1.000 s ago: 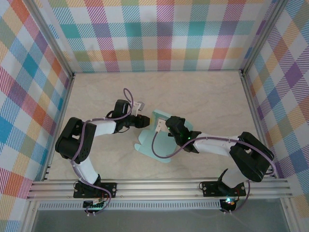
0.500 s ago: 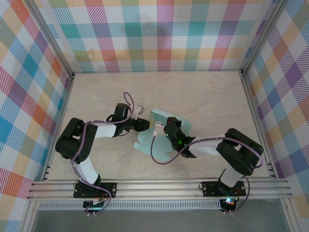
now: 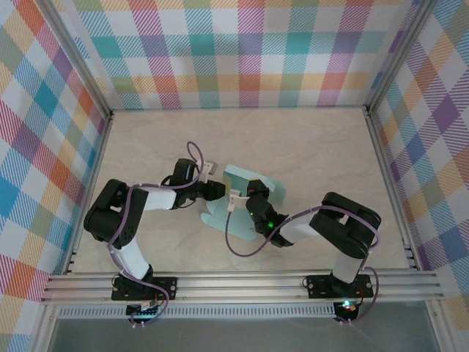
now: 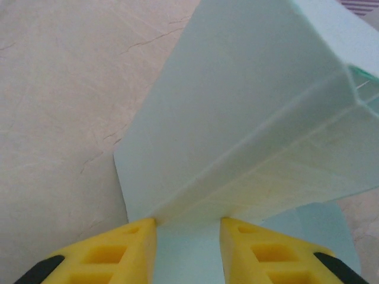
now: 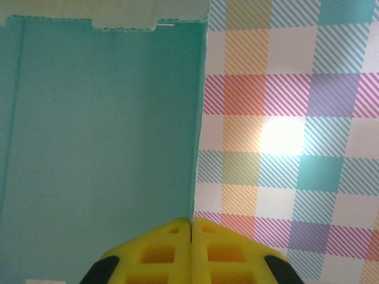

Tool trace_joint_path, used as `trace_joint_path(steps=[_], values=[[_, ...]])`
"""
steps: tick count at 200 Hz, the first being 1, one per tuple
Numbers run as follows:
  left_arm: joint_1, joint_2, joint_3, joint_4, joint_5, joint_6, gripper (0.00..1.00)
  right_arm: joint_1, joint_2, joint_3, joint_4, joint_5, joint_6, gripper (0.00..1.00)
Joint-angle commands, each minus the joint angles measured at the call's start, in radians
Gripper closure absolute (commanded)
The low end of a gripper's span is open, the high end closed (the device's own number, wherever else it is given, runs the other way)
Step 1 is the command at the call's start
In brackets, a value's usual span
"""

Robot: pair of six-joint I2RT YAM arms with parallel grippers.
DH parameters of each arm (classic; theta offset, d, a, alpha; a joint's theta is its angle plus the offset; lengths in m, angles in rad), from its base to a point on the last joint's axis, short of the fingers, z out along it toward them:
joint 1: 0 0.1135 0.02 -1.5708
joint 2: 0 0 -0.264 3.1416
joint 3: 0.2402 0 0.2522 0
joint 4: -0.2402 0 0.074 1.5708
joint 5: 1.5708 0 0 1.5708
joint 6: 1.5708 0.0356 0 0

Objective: Fold the paper box

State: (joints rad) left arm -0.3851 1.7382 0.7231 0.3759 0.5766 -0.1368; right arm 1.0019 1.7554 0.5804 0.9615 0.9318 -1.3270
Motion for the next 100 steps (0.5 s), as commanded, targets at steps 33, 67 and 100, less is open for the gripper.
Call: trace_joint_path(steps=[33, 67, 100], values=[[-0.014, -0.041, -0.032, 0.045, -0.087, -0.008, 0.67, 0.034, 0.049, -0.022, 0.073, 0.031, -0.038, 1.0], [-0.014, -0.074, -0.045, 0.047, -0.144, -0.015, 0.66, 0.045, 0.051, -0.022, 0.054, 0.045, -0.019, 1.0], [-0.014, -0.086, -0.04, 0.032, -0.128, 0.006, 0.64, 0.052, 0.045, -0.013, 0.01, 0.05, 0.014, 1.0]])
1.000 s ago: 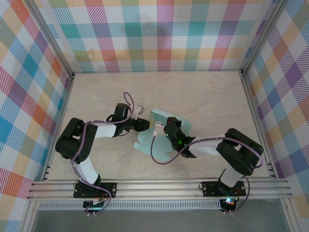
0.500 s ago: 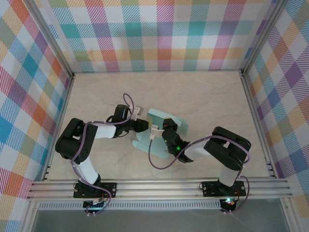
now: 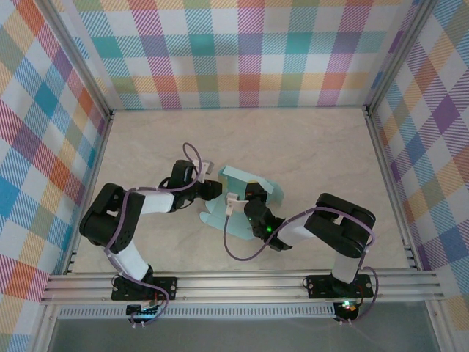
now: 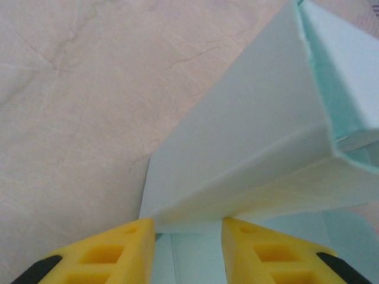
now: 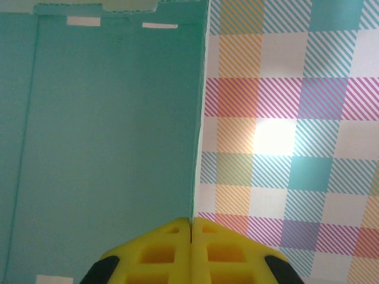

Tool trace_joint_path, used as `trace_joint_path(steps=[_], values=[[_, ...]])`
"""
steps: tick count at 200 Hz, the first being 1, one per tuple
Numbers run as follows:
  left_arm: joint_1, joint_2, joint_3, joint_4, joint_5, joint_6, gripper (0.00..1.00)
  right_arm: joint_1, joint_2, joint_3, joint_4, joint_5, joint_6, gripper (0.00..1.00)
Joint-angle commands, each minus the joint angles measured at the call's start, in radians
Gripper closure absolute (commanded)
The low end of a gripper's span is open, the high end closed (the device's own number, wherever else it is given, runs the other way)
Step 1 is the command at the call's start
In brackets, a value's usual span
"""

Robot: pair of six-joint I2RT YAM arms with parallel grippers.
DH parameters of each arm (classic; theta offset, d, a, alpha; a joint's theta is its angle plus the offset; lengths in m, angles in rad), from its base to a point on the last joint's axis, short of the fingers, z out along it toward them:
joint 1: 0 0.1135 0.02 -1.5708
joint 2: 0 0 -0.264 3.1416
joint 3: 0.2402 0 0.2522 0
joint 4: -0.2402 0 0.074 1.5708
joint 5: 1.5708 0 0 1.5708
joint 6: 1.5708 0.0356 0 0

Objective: Fold the paper box

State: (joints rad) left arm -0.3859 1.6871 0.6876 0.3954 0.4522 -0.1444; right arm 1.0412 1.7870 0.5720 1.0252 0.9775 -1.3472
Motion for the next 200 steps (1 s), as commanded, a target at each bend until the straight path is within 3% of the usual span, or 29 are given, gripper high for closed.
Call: trace_joint_path(steps=[1, 92, 200], values=[[-0.013, -0.036, -0.004, 0.013, -0.003, 0.015, 0.64, 0.012, 0.013, -0.005, -0.055, 0.004, 0.035, 1.0], [-0.039, -0.03, 0.057, -0.064, -0.012, 0.145, 0.58, 0.015, -0.009, 0.012, -0.14, 0.004, 0.092, 1.0], [-0.07, 0.013, 0.039, 0.051, -0.044, 0.177, 0.69, 0.022, 0.038, 0.017, -0.089, 0.024, 0.078, 1.0]])
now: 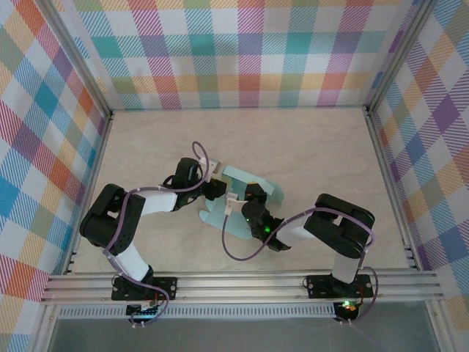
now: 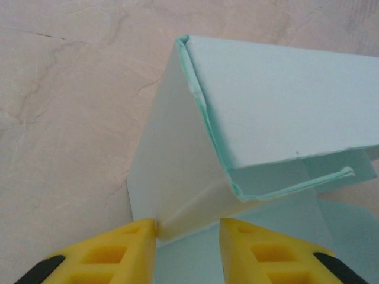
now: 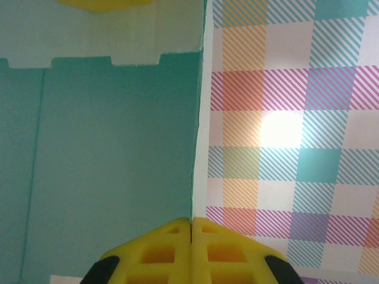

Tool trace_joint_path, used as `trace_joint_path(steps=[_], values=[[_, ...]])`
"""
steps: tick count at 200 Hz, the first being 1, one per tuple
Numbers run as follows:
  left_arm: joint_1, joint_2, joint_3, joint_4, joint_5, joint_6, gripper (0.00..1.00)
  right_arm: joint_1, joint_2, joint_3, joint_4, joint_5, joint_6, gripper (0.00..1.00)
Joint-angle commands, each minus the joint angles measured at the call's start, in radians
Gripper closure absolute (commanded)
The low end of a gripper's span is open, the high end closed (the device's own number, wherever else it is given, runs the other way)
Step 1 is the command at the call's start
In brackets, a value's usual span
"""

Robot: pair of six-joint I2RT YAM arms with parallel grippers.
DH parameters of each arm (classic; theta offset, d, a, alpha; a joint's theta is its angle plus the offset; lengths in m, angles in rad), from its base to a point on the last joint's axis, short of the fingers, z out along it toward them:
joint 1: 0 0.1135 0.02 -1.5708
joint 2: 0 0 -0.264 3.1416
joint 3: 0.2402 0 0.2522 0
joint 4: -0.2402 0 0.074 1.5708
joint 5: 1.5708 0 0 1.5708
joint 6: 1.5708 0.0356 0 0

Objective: Fold the paper box

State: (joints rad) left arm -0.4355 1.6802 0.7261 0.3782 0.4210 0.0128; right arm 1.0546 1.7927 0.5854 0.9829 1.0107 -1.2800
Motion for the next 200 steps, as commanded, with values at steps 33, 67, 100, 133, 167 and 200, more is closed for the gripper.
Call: trace_joint_path(steps=[33, 67, 100, 133, 167, 200], values=[[-0.03, 0.037, -0.011, 0.129, -0.061, -0.021, 0.7, 0.01, 0.024, 0.008, -0.069, -0.009, 0.026, 1.0], [-0.056, 0.045, -0.032, 0.199, -0.141, -0.047, 0.68, 0.012, 0.006, 0.011, -0.129, -0.009, 0.074, 1.0], [-0.071, 0.068, -0.02, 0.217, -0.173, -0.035, 0.7, 0.018, -0.003, 0.018, -0.167, -0.014, 0.106, 1.0], [-0.081, 0.084, -0.003, 0.207, -0.203, -0.059, 0.73, 0.024, -0.013, 0.023, -0.196, -0.014, 0.132, 1.0], [-0.089, 0.09, 0.006, 0.225, -0.21, -0.114, 0.81, 0.027, -0.011, 0.029, -0.225, -0.012, 0.16, 1.0], [-0.094, 0.085, 0.006, 0.231, -0.196, -0.126, 0.87, 0.027, -0.013, 0.031, -0.238, -0.012, 0.173, 1.0]])
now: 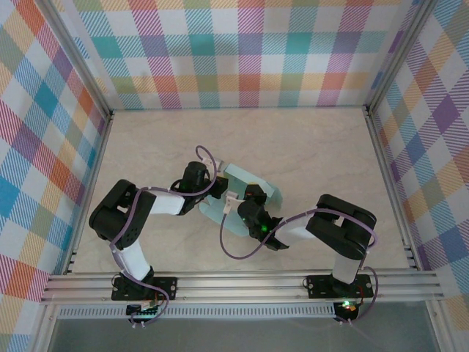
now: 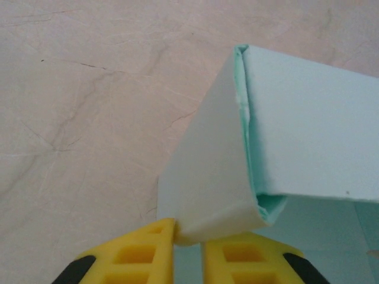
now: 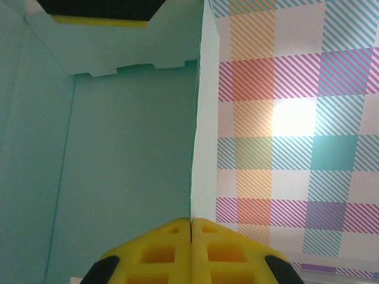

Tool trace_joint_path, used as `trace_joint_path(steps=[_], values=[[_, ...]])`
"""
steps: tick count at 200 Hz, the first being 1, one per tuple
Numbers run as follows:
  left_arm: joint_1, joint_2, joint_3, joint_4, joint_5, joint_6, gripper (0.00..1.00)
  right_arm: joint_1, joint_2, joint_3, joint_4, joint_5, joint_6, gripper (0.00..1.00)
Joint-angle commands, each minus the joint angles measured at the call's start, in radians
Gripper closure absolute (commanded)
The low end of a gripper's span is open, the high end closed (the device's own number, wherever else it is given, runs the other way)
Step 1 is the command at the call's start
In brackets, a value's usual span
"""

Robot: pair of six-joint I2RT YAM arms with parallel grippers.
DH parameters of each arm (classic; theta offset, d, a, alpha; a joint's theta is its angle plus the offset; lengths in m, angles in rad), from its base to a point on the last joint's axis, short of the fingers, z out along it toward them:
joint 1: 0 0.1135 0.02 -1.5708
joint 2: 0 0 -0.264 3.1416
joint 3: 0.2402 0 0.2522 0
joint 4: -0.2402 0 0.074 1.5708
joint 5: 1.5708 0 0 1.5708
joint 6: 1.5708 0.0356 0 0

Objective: Fold the paper box

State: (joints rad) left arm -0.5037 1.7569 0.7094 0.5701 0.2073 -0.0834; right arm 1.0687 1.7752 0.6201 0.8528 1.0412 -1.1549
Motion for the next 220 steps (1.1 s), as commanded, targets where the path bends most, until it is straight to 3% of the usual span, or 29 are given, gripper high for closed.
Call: trace_joint_path(steps=[1, 41, 101, 136, 194, 220], values=[[-0.026, 0.008, 0.022, 0.04, 0.018, -0.03, 0.87, 0.013, 0.005, -0.003, -0.109, -0.043, 0.049, 1.0], [-0.027, 0.0, 0.018, 0.043, 0.036, -0.024, 0.92, 0.012, -0.007, 0.002, -0.152, -0.043, 0.09, 1.0], [-0.027, 0.018, 0.028, 0.071, 0.056, -0.023, 0.68, 0.011, -0.012, 0.009, -0.165, -0.044, 0.104, 1.0], [-0.027, 0.036, 0.043, 0.07, 0.077, 0.013, 0.62, 0.011, -0.015, 0.008, -0.168, -0.045, 0.106, 1.0], [-0.027, 0.058, 0.067, 0.045, 0.068, -0.002, 0.82, 0.011, -0.02, 0.011, -0.183, -0.046, 0.117, 1.0], [-0.027, 0.069, 0.098, 0.013, 0.094, -0.036, 0.82, 0.011, -0.022, 0.012, -0.19, -0.044, 0.122, 1.0]])
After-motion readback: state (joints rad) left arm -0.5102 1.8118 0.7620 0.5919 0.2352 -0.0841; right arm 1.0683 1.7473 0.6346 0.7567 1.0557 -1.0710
